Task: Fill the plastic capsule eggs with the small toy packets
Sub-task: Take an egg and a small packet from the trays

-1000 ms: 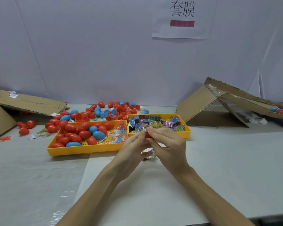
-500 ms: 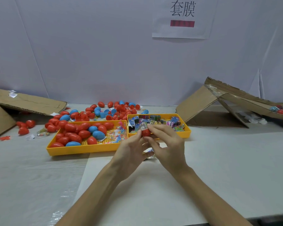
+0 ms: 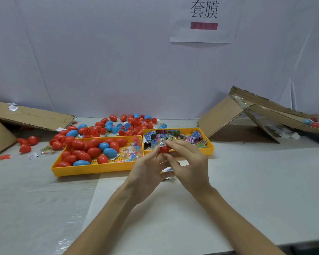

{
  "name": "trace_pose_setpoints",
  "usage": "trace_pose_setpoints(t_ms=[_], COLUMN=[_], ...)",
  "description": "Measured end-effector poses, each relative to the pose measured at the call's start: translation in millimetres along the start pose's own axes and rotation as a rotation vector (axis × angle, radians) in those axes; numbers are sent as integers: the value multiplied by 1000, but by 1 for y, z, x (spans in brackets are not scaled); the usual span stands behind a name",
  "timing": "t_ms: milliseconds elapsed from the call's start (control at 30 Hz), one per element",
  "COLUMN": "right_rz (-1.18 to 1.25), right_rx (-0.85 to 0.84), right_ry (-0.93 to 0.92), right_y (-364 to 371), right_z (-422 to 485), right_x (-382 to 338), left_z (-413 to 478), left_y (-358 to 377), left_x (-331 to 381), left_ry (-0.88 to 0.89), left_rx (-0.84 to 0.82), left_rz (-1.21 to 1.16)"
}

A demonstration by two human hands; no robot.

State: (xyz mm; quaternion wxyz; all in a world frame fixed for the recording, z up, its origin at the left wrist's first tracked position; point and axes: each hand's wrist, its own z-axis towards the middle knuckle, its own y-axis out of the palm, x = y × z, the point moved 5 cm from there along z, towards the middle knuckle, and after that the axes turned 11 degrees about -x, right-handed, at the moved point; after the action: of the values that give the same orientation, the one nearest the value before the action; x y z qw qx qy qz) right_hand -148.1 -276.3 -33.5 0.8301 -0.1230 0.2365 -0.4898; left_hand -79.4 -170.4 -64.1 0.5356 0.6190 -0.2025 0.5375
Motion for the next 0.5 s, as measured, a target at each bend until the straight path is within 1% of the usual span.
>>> trace_pose_setpoints(t_ms=[200, 367, 500], right_rz=[34, 50, 110], right_rx=[-57, -34, -20], right_ry=[-43, -57, -10], right_y=[3, 3, 0], right_z=[1, 2, 3], right_x=[-4, -4, -3], left_z=[-2, -2, -3], left_y=[-2, -5, -6], left_x=[6, 6, 9], left_ry=[56, 71, 95], left_rx=[92, 132, 155], left_rz=[125, 131, 142])
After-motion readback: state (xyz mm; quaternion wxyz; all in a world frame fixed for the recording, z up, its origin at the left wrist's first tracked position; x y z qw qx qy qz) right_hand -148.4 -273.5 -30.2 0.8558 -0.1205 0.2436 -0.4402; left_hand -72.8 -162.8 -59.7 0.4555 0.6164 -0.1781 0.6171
